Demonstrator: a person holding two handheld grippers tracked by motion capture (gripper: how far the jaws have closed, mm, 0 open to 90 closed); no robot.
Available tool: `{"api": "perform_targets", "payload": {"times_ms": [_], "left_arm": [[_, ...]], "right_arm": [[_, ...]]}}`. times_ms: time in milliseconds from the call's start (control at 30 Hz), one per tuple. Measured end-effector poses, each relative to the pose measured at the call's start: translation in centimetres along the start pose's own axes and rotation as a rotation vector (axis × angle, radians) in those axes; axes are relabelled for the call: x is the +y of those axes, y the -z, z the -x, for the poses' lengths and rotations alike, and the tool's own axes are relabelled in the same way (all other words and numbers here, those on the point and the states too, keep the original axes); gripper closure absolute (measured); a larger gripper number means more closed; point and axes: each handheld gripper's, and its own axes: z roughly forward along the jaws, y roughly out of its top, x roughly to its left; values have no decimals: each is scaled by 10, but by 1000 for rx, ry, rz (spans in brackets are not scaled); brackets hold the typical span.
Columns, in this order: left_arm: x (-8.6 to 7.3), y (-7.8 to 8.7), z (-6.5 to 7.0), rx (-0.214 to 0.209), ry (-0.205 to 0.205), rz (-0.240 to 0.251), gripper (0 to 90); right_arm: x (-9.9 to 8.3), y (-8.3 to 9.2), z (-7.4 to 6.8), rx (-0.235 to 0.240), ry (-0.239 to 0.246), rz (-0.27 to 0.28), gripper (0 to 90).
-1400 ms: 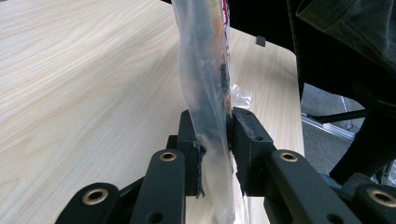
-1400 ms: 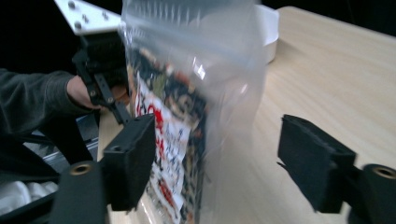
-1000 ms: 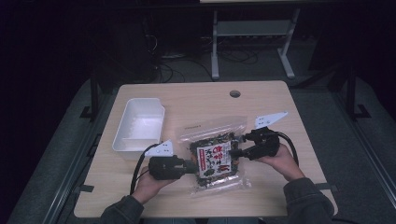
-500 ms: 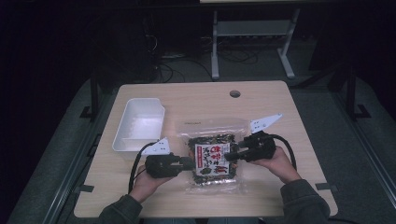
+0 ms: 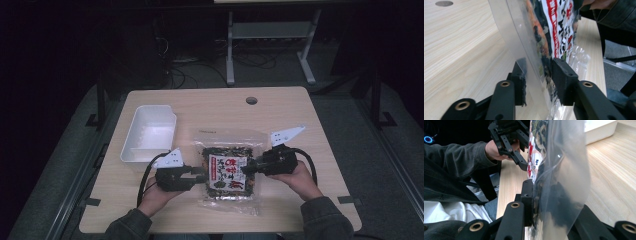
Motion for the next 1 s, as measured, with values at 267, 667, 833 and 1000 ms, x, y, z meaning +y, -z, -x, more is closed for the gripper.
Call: {"api": "perform_targets", "payload": {"times_ms": [267,667,833,1000], "left_arm": [[-2,2,0,64,-16,-36,515],[-12,11,6,117,-46,-106,444],[-15,14,9,134,-42,-112,381],[-22,21,11,149,-50,-126,349]], "right_arm": [[1,7,-7,-57,-11,13,749],[10,32,-21,-230,-21,79,753],[17,36,-23,-302,-40,118,753],[25,35,-27,-385,-58,166,753]]}}
